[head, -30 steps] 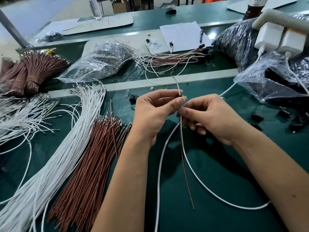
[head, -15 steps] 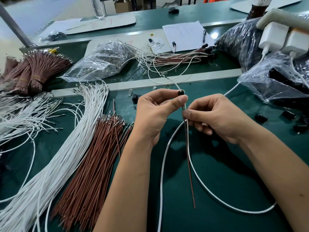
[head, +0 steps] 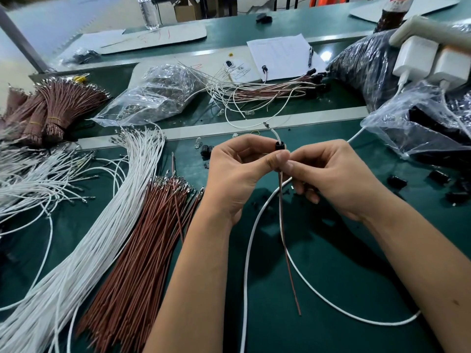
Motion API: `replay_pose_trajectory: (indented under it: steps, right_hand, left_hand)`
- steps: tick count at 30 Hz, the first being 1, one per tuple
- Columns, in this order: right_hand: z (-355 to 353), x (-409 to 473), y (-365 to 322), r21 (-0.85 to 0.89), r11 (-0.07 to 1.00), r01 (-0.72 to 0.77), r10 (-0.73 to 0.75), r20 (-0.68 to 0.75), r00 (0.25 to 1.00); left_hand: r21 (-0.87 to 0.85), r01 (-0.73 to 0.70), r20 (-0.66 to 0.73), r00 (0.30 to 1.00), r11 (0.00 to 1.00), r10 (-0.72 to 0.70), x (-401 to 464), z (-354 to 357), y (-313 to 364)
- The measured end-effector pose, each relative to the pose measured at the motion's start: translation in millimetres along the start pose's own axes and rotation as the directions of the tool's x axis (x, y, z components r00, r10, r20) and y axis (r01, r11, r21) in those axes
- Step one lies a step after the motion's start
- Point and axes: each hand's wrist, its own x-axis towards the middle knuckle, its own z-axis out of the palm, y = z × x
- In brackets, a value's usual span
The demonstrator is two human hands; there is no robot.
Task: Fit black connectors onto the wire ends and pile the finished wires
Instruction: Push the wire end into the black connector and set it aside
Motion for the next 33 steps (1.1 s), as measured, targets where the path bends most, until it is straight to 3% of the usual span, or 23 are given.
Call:
replay_pose_trajectory:
  steps: [19,25,33]
  right_hand:
    - [-1.2,-0.8,-1.5,-0.003,1.0,-0.002,0.002,0.078,0.997]
    - [1.3,-1.4,-2.1,0.005,0.997,0.071,-0.071,-0.042,0.997]
    - [4.3,-2.3,-3.7,-0.01,0.998,0.066,-0.067,-0.041,0.997]
  left_hand:
    - [-0.074,-0.006,-0.045,0.999,0.997,0.003,-0.3,2.4,2.6]
    - [-0.052,-0.009,-0.03,1.0,0.999,0.007,-0.2,2.5,3.0]
    - [-0.024,0.016,-0.012,1.0,1.0,-0.017,-1.1,2.2,2.1]
